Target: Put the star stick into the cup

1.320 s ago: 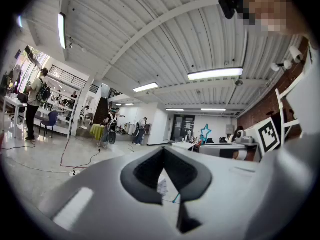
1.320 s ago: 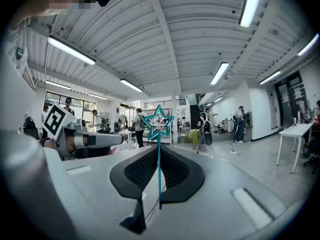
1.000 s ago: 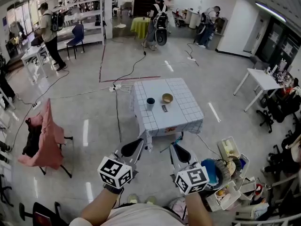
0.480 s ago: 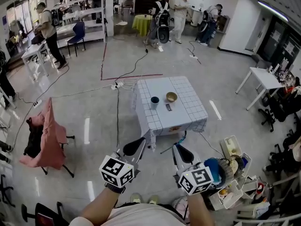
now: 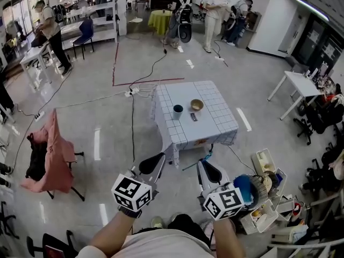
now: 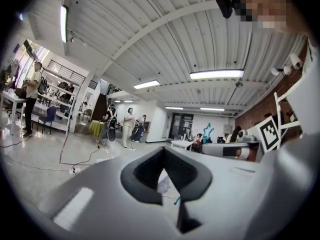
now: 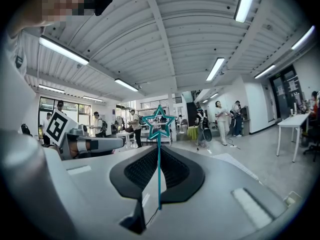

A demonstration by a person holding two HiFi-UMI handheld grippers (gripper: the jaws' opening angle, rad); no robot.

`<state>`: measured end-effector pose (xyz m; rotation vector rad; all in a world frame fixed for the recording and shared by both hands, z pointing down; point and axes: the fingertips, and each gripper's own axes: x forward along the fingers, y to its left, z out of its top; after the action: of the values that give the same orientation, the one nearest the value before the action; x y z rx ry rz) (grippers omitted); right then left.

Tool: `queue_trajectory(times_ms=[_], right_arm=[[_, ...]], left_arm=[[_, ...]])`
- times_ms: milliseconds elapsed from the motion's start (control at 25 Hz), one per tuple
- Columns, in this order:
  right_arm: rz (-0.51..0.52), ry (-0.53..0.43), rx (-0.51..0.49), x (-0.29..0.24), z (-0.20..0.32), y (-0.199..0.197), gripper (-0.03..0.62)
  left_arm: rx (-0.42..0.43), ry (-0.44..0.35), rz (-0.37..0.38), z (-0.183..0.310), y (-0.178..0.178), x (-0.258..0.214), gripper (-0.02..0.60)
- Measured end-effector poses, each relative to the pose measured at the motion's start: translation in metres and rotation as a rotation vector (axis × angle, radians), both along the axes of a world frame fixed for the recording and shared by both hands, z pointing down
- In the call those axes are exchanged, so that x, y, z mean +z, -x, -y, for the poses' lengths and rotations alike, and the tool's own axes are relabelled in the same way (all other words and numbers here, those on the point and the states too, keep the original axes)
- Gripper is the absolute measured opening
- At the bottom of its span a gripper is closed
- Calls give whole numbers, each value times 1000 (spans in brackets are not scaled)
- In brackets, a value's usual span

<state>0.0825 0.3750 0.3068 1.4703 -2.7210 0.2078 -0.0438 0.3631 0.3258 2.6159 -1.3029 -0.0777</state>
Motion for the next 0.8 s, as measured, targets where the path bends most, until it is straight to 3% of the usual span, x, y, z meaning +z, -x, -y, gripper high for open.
queue_trajectory(times_ms=[400,800], right_arm=[[7,19,11,17,50,-4,29],[30,45,-28,28,159,-23,29]], left_arm=[[-1,44,-5,42,-1,27,6],[-31,72,6,134,-24,41,6]])
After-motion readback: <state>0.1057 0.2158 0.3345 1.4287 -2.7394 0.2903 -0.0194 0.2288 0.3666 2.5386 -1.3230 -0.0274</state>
